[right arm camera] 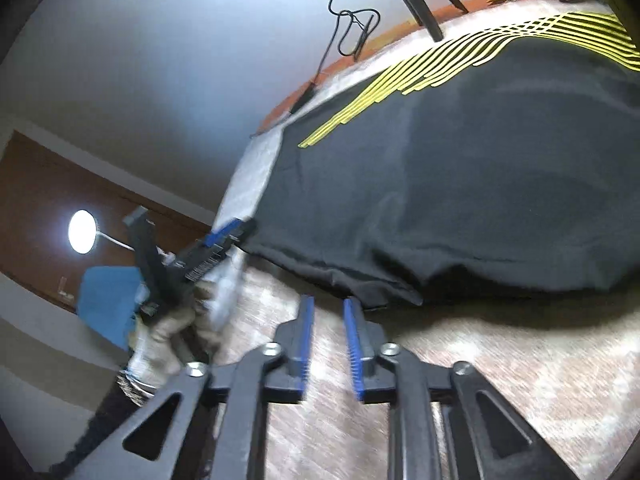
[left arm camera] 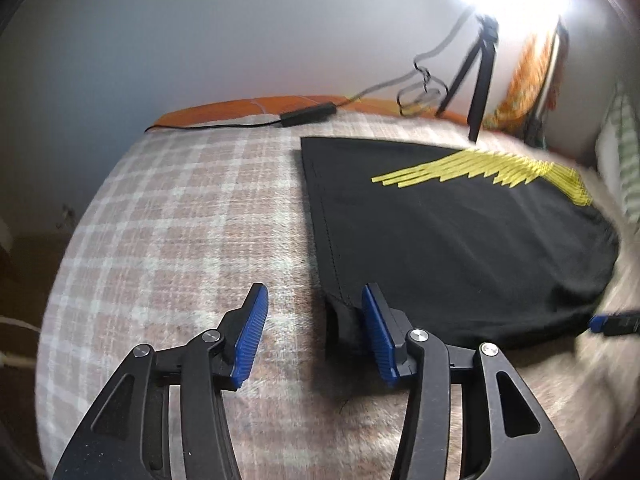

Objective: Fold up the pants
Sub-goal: 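Move both tools to the folded shorts edge to grasp again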

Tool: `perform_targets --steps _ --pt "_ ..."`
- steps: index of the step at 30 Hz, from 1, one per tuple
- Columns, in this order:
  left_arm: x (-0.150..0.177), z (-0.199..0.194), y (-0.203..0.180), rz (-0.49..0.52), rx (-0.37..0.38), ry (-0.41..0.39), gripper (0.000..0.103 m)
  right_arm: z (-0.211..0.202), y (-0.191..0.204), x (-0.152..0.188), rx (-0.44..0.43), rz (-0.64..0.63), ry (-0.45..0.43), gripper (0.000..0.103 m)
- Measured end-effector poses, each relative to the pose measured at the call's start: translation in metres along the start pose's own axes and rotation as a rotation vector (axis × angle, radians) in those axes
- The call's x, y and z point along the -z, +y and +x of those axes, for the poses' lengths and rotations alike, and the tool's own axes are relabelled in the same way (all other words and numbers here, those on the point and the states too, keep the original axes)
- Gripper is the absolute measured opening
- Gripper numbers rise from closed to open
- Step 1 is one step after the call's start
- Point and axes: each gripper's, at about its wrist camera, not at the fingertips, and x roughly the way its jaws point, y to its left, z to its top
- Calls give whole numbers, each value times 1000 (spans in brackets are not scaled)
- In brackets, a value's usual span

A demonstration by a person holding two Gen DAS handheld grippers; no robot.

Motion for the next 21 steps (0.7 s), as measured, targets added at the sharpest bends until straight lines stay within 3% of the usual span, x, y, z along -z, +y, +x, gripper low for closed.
perform_targets --steps 1,3,9,14,16,18,21 --pt "0 -5 4 -27 19 -3 49 0 -1 2 8 7 4 44" --pt "1 -11 8 -76 46 -1 54 -2 -6 3 28 21 6 50" --pt "9 -25 14 -231 163 26 54 -4 -41 -4 -40 225 -32 54" --pt "15 -30 11 -316 236 32 54 4 -45 -8 -56 248 -31 36" --pt "17 -30 12 -367 259 34 54 10 -40 -8 -99 243 -12 22" --pt "19 -29 16 -427 288 37 54 11 -32 -8 -96 214 -7 17" --pt "23 -26 22 -513 309 47 54 14 -27 -9 -46 181 6 19"
